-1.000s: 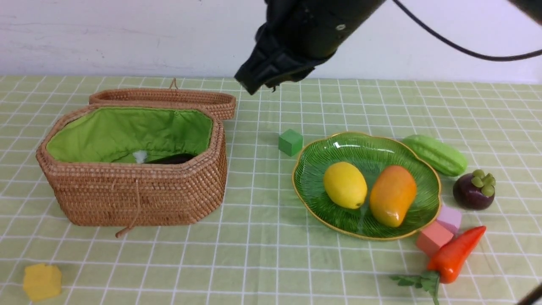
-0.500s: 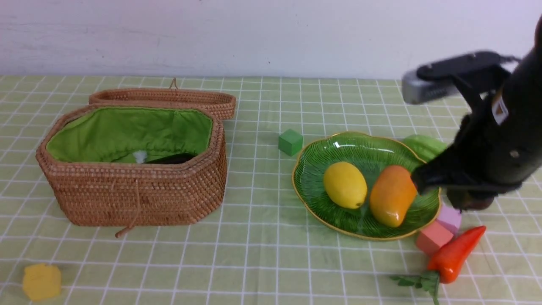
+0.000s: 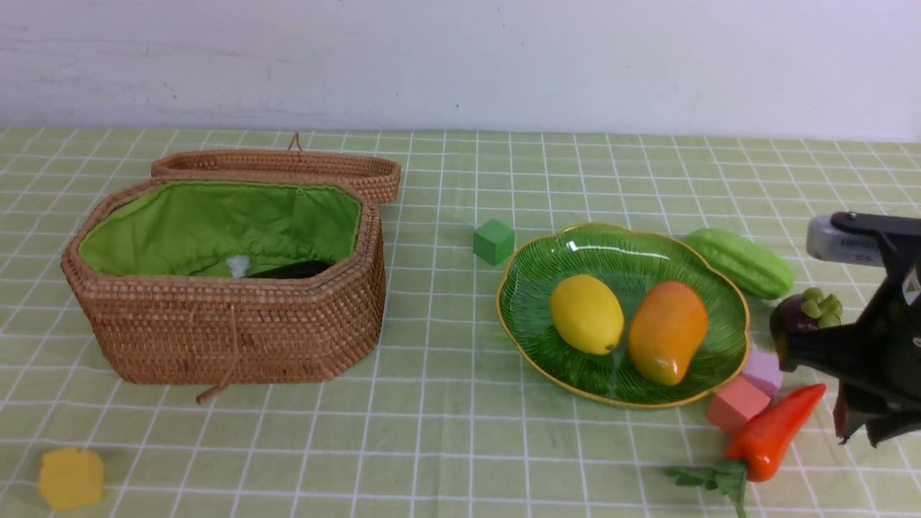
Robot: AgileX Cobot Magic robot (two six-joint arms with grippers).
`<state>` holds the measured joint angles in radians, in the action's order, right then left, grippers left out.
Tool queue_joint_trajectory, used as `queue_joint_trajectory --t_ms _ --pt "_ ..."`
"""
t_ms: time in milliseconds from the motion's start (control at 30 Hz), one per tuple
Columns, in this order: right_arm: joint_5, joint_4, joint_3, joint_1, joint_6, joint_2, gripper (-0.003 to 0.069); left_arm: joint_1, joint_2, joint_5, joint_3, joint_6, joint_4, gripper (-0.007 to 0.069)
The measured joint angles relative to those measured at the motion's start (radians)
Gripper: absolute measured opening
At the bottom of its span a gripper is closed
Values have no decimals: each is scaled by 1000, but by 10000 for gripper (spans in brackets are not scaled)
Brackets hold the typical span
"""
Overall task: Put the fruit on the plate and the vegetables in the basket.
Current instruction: Use the right arm to grab a carrot and put it into the left basket
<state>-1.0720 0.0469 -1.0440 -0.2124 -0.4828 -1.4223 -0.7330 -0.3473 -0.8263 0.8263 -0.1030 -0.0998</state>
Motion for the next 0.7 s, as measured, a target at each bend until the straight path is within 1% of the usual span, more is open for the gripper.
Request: queue_joint_trajectory --t_ms 67,133,267,367,433,500,700 --pt "63 -55 36 48 -8 0 290 0 0 0 0 0 -1 20" --pt "138 -118 68 71 -9 0 362 0 0 0 0 1 -8 20" --pt "255 -196 83 80 -10 -18 505 0 0 0 0 43 -35 20" --pt "315 -218 83 80 -10 -70 582 0 0 0 0 111 -79 22" --pt "329 -218 83 82 -11 -113 601 0 0 0 0 157 -108 22" --pt "346 -219 84 82 -14 -151 600 0 0 0 0 191 -134 22" --pt "376 -247 84 82 -14 -234 558 0 0 0 0 230 -158 24"
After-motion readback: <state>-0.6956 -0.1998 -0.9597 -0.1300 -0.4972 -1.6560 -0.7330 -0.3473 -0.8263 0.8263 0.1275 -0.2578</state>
